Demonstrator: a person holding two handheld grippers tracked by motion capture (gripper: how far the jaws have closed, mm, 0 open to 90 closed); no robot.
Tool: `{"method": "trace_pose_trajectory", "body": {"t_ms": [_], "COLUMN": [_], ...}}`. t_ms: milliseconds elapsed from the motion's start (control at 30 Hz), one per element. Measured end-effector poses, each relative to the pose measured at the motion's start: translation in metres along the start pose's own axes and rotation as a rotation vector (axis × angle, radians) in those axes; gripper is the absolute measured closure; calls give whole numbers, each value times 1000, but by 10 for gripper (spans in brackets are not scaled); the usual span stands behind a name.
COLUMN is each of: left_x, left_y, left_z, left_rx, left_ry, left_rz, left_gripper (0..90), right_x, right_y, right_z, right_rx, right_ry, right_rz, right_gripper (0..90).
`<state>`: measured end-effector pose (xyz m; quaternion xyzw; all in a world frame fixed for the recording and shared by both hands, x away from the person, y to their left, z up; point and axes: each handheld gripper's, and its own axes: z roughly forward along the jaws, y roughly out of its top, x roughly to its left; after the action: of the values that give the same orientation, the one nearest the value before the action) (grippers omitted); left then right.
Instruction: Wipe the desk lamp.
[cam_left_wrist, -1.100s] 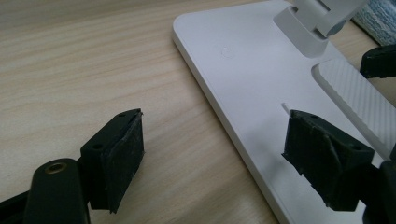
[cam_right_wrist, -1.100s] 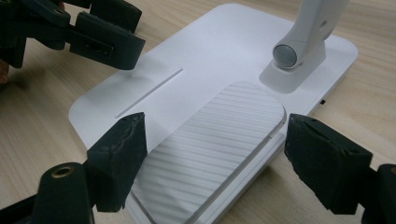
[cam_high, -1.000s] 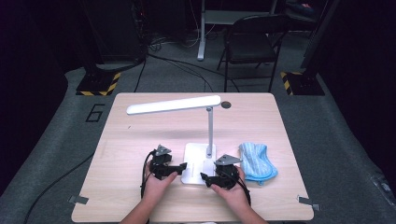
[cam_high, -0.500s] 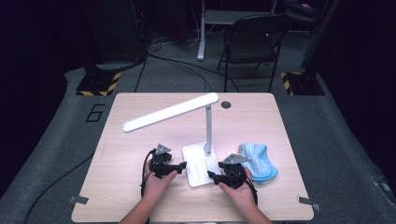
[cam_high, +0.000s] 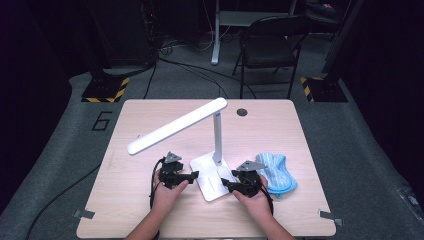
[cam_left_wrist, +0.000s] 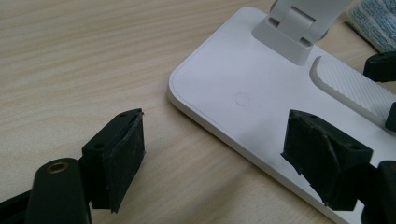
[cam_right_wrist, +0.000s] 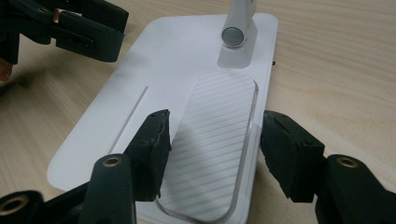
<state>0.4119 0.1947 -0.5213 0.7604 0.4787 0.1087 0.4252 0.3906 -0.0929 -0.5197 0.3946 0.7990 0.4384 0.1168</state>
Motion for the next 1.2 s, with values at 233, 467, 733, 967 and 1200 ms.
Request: {"method": "trace_pose_trajectory", "body": {"t_ms": [233, 467, 733, 967, 1200], "left_x": [10, 22, 17, 16, 13], "left_y": [0, 3, 8, 11, 13], "left_z": [-14, -19, -9, 0, 7], "left_rx": [-30, -48, -22, -20, -29], "left_ry": [15, 15, -23, -18, -40], "left_rz": [-22, -16, 26, 77, 81], "left_gripper": [203, 203, 219, 217, 217], "right_x": [4, 12, 30, 39, 44], "right_y": [10, 15, -3, -19, -25], "right_z": [14, 2, -22, -24, -18], "right_rx": [6, -28, -42, 5, 30], "right_ry": [19, -1, 53, 71, 94], "right_rz": [-26, -25, -14, 1, 11], "right_gripper": [438, 373, 376, 376, 381]}}
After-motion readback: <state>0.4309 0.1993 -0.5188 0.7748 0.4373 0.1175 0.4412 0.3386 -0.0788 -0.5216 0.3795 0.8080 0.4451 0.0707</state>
